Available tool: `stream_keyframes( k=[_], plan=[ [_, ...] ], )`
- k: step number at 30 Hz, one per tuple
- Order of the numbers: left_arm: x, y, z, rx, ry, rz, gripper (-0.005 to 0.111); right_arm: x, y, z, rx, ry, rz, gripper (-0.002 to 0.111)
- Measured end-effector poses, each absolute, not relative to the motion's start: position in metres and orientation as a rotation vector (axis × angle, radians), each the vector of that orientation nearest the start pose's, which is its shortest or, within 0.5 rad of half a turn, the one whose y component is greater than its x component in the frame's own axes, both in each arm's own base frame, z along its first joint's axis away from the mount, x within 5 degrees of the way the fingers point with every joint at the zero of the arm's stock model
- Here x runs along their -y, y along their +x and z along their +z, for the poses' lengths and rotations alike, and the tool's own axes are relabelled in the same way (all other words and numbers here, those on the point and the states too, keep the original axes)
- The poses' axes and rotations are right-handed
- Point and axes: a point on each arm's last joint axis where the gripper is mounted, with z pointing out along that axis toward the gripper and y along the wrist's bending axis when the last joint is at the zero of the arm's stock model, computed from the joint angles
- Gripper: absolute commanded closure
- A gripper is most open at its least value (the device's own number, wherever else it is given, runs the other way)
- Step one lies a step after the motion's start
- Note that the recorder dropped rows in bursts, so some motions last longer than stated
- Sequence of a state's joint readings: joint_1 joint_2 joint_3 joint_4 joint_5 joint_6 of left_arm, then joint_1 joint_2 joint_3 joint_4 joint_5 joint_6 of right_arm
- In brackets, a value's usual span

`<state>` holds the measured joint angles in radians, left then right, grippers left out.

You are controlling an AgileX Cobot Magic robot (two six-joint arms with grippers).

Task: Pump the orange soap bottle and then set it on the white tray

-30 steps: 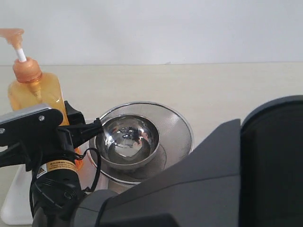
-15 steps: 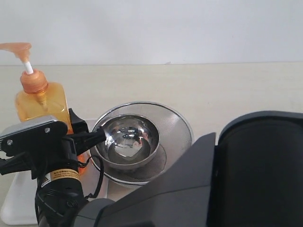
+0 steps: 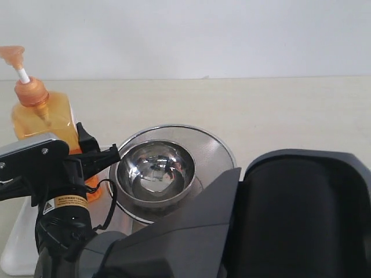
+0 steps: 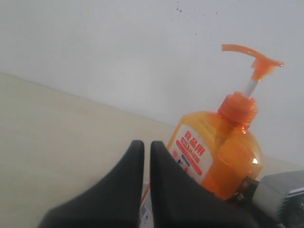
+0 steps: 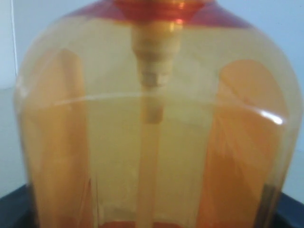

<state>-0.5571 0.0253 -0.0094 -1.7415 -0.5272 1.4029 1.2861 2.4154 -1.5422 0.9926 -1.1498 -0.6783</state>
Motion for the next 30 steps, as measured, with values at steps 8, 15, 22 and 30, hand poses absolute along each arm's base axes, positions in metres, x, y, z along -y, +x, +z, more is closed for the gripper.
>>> stream_keyframes(
  k=[8, 15, 22, 30],
  plan=[
    [-0.0133, 0.0631, 0.2065, -1.583, -0.246, -0.307, 0.102, -0.45, 0.2069, 0.1246, -1.494, -0.352, 0.317, 0.055],
    [-0.0133, 0.0631, 0.2065, -1.583, -0.244, -0.305, 0.102, -0.4536, 0.2059, 0.1255, -1.495, -0.374, 0.346, 0.008],
    [-0.0133, 0.0631, 0.2065, -1.583, -0.244, -0.305, 0.102, -0.4537, 0.2058, 0.1253, -1.491, -0.394, 0.328, 0.003],
    [-0.0133, 0.0631, 0.2065, -1.583, -0.244, -0.305, 0.102, -0.4523, 0.2066, 0.1248, -1.518, -0.39, 0.308, 0.003]
  ],
)
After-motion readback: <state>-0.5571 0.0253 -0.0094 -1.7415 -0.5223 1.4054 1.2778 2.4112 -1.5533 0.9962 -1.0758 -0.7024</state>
